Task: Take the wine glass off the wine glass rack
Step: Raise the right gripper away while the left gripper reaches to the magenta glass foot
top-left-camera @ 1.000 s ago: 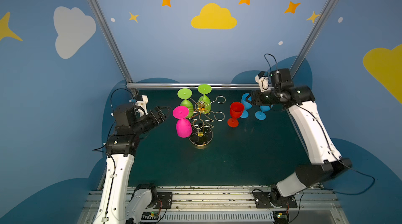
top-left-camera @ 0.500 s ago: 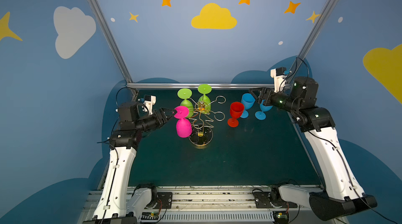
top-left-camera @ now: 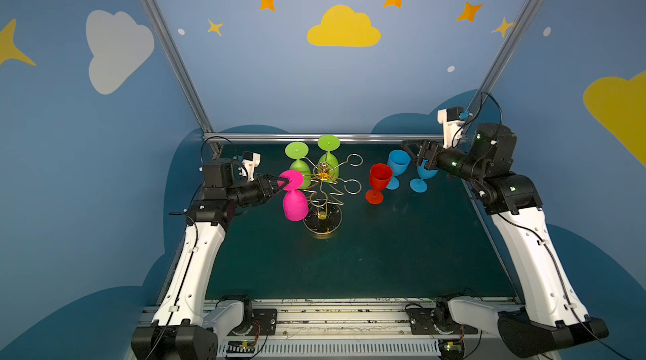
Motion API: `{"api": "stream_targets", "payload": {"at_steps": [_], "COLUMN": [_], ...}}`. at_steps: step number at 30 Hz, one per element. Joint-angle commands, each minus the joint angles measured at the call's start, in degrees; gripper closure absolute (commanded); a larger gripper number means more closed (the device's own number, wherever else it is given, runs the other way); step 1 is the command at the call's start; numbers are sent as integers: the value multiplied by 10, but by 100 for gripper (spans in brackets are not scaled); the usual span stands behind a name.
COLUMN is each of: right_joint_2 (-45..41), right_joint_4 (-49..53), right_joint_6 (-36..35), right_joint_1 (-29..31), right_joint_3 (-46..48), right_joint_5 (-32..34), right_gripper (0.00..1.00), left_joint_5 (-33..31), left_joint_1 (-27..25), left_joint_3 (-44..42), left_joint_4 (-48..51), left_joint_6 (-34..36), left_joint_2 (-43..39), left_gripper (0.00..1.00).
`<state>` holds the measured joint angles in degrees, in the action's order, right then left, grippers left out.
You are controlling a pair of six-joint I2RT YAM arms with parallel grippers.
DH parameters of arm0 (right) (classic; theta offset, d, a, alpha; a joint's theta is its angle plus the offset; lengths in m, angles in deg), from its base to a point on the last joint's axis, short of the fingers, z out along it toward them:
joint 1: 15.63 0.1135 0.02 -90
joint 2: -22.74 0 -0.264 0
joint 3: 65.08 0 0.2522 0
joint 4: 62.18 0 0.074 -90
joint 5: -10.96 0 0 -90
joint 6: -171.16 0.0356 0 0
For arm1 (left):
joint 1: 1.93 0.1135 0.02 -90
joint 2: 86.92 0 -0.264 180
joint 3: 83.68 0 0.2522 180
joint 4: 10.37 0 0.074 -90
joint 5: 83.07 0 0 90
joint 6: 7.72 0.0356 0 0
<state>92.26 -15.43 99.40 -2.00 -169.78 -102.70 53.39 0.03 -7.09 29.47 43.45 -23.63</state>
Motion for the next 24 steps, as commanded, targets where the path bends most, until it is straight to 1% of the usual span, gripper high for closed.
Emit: {"api": "stream_targets", "payload": {"at_steps": [1, 8, 24], "right_joint_2": [-14, -17, -28], "right_joint_4": [-8, -12, -22], "right_joint_6": [0, 2, 12], "right_joint_1": [-3, -4, -16], "right_joint_3": [-1, 7, 19], "right_joint_5": [-5, -5, -16], "right_gripper": [31, 31, 30], "left_joint_5": [-3, -1, 24], "left_joint_1": [0, 1, 8], "left_joint_3": [19, 29, 37], "left_joint_4": [-7, -4, -33], "left_joint_6": [8, -10, -70], "left_joint_2": [-1, -10, -40], "left_gripper": [77, 87, 97]}}
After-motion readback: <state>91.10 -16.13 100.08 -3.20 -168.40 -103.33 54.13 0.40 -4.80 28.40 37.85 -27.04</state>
